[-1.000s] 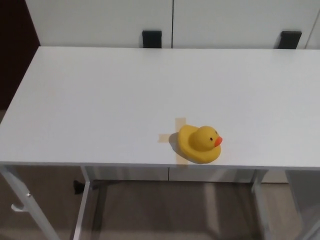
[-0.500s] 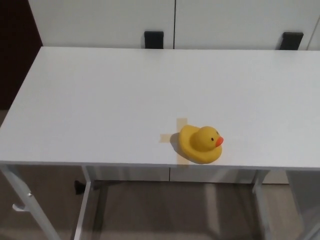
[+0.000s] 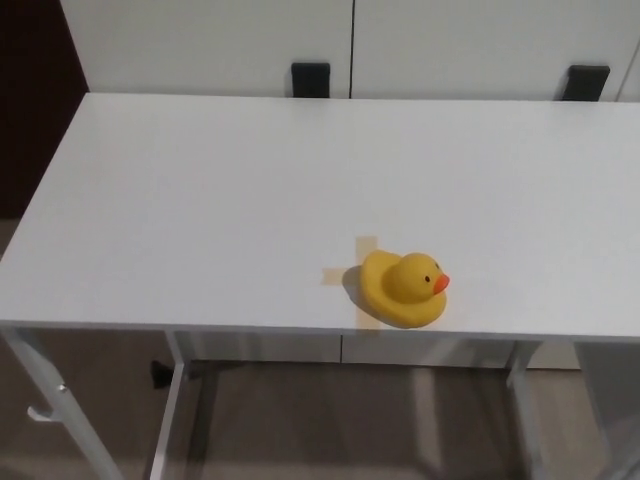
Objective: The robot uses its right hand to push the yellow duck toy to the center of the white desk.
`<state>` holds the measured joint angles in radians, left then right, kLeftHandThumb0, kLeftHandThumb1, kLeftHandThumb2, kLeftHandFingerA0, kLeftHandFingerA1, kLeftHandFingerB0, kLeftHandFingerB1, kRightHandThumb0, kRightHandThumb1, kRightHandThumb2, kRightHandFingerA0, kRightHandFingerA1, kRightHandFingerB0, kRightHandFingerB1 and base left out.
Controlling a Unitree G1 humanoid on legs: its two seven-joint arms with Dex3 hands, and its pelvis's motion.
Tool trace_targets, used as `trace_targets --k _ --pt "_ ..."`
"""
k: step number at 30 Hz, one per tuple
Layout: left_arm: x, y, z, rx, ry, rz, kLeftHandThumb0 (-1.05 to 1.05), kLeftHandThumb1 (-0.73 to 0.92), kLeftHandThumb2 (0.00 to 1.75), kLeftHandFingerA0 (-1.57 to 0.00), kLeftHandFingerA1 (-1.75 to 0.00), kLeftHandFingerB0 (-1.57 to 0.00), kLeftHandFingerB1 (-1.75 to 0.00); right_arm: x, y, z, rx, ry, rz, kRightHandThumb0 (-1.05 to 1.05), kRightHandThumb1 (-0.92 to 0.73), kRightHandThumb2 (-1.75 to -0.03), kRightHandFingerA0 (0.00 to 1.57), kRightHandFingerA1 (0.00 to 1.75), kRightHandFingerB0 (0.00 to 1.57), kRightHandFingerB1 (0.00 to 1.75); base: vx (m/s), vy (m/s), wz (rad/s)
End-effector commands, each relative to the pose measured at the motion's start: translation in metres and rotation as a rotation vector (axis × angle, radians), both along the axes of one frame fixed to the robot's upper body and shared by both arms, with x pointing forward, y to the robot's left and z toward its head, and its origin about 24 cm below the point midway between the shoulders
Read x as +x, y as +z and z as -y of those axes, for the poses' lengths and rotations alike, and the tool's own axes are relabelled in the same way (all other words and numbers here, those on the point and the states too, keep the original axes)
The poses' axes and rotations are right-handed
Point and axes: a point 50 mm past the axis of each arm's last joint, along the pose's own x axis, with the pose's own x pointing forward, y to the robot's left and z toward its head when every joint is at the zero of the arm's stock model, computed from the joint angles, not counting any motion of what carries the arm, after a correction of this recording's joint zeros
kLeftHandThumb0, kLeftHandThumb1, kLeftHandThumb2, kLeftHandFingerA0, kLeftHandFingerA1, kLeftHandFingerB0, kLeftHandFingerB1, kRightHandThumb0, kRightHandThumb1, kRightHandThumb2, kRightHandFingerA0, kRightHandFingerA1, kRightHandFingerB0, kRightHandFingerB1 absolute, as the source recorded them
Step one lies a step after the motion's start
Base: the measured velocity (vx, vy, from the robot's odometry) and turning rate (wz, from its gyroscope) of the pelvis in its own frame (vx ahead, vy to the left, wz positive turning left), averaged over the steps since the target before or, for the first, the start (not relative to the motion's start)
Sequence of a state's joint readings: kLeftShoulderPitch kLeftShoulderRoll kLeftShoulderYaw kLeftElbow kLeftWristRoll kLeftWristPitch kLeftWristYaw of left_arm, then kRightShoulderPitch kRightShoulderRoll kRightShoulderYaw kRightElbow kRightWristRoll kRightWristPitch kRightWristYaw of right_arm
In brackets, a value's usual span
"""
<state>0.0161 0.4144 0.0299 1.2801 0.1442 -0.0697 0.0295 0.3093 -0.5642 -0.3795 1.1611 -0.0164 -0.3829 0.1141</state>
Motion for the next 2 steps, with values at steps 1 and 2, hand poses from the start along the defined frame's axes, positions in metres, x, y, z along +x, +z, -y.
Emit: trace_targets --k 1,2 --pt "0.0032 0.0051 -0.0042 0.02 -0.019 0.061 -0.08 0.53 1.11 -0.91 -0.92 -1.04 -1.03 0.0068 0.0077 0.0064 0.006 0.067 -0.025 -0.05 -0.29 -1.05 1.12 0.57 0.9 0.57 0.0 0.0 0.0" --pt "0.0032 0.0051 -0.0042 0.02 -0.019 0.061 -0.08 0.53 1.11 -0.91 -0.92 -1.04 -1.03 0.0068 0.0077 0.0064 0.006 0.067 -0.025 -0.05 -0.29 -1.05 1.12 0.57 0.9 0.57 0.0 0.0 0.0"
